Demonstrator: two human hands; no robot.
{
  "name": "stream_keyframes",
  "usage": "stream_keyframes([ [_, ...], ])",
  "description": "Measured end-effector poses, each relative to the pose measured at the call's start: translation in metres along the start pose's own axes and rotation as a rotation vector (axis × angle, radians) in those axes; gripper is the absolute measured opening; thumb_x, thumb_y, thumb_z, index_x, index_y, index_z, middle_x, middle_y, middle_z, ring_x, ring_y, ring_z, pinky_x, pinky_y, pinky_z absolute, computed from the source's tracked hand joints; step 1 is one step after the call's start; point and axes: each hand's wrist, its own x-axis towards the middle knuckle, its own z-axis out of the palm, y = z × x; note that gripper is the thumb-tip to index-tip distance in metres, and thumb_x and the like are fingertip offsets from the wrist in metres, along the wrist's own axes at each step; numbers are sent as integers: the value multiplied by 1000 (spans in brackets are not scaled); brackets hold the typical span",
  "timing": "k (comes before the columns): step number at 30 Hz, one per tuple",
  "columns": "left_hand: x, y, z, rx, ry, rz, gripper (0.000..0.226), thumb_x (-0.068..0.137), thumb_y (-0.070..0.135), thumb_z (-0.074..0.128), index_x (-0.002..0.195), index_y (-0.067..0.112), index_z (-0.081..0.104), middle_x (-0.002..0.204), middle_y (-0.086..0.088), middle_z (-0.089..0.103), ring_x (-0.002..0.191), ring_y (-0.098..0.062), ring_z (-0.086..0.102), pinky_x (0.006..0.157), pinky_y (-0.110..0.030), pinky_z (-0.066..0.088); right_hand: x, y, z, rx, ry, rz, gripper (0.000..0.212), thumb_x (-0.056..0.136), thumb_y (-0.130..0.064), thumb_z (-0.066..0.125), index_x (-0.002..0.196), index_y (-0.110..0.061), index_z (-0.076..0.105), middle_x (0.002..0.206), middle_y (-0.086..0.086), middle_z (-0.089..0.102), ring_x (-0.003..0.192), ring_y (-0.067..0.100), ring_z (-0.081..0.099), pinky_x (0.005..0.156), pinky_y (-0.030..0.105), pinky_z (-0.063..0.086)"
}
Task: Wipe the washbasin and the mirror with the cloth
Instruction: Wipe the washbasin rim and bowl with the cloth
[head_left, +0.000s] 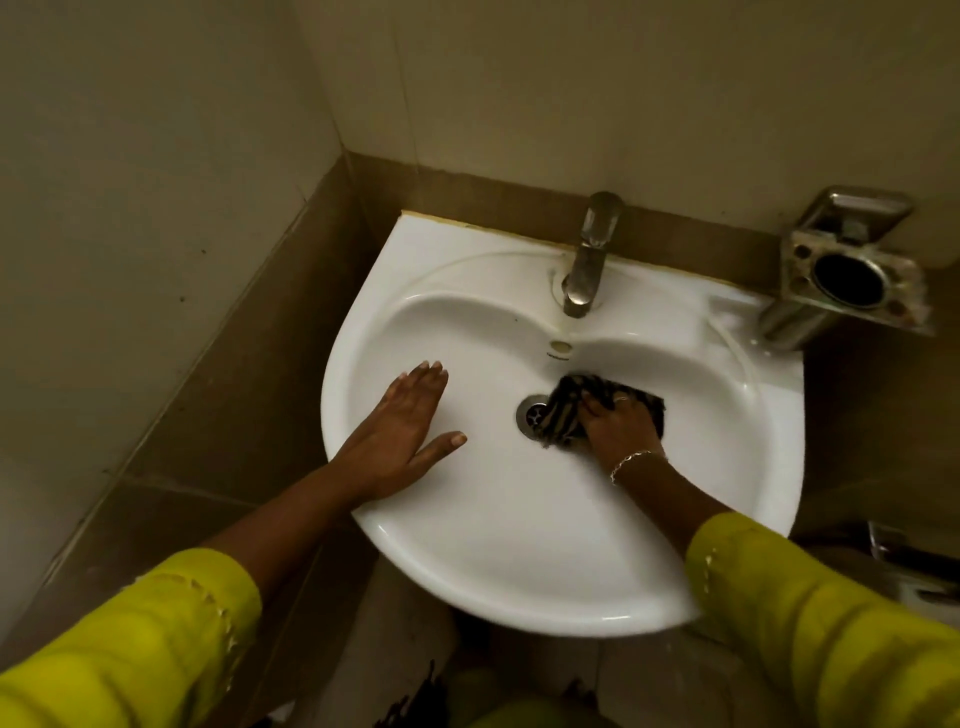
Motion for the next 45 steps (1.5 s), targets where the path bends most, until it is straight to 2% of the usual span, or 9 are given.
stream_keyframes([
  [3,1,5,1,0,5,-4,105,76,79,-2,144,0,13,153,-16,13,141,-19,2,115,-30,-1,-14,-6,2,211,-165,140,40,95,-18,41,134,-8,42,139,13,44,120,38,44,98,40,39],
  [8,3,16,1,0,14,3,105,77,79,-2,144,-1,11,153,-17,12,141,-18,1,115,-31,-1,-35,-37,-3,312,-292,49,37,98,-26,37,129,-9,47,134,11,52,126,29,45,106,33,32],
  [18,2,24,-5,-17,47,18,100,78,77,-1,144,1,7,154,-16,9,140,-16,-2,115,-29,-2,-60,-117,-35,637,-293,-45,39,94,-25,40,131,-17,48,133,12,50,119,35,47,96,37,41],
  [23,2,33,-19,-33,134,24,98,81,74,0,144,0,13,152,-18,15,139,-17,1,115,-32,1,-57,-107,-60,1854,-540,212,32,89,-4,47,121,-5,54,109,18,61,93,30,58,83,36,46],
  [26,2,36,-34,-23,195,-3,97,81,73,1,143,0,14,152,-19,16,139,-19,4,114,-32,1,-54,-96,-57,2420,-643,217,29,79,0,53,107,-5,56,98,16,63,89,28,60,80,37,49],
  [31,1,45,-60,49,282,-29,92,83,71,1,145,3,9,154,-16,11,142,-23,2,116,-35,2,-46,-83,-73,2628,-536,57,86,26,-13,89,107,-3,60,92,15,71,84,27,69,75,36,55],
  [37,9,74,-116,207,461,24,87,87,67,3,144,2,12,154,-16,11,142,-22,1,116,-37,1,-48,-63,-142,2751,-252,-154,99,31,-16,87,123,-3,52,106,19,65,90,32,67,78,45,56],
  [42,18,110,-174,242,637,83,86,88,66,5,144,1,13,153,-17,12,142,-21,1,115,-30,-5,-62,-39,-220,2702,-55,-282,45,68,-13,53,109,3,58,88,13,72,78,24,70,76,38,56],
  [45,20,135,-211,239,751,116,85,88,65,6,144,2,13,153,-14,10,141,-21,2,113,-24,-9,-77,-25,-268,2658,117,-373,53,68,-15,54,118,3,55,91,12,70,79,24,69,71,37,57],
])
